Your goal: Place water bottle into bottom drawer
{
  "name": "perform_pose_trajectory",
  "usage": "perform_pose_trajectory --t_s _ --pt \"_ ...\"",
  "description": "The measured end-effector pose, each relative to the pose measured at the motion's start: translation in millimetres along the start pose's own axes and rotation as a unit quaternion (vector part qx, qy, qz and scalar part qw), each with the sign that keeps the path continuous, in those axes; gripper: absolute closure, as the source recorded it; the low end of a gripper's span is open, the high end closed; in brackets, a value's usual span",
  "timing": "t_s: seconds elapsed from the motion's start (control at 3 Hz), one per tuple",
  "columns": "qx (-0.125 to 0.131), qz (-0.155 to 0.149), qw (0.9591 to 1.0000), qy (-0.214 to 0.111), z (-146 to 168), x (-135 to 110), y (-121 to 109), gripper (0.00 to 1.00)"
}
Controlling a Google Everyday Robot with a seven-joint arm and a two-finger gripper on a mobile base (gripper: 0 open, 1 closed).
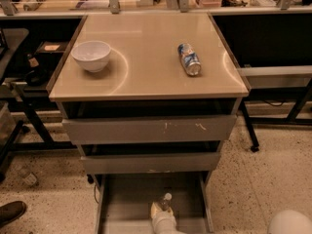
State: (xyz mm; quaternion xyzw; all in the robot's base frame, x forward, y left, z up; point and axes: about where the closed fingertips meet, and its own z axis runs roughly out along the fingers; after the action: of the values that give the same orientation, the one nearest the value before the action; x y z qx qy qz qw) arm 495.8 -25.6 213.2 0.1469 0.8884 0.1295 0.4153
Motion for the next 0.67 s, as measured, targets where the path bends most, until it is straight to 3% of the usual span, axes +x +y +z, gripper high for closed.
perform_pose_trajectory --t_s 0.67 --pt "0.024 -0.023 0.9994 -0.003 14.6 7.8 -8.1 1.00"
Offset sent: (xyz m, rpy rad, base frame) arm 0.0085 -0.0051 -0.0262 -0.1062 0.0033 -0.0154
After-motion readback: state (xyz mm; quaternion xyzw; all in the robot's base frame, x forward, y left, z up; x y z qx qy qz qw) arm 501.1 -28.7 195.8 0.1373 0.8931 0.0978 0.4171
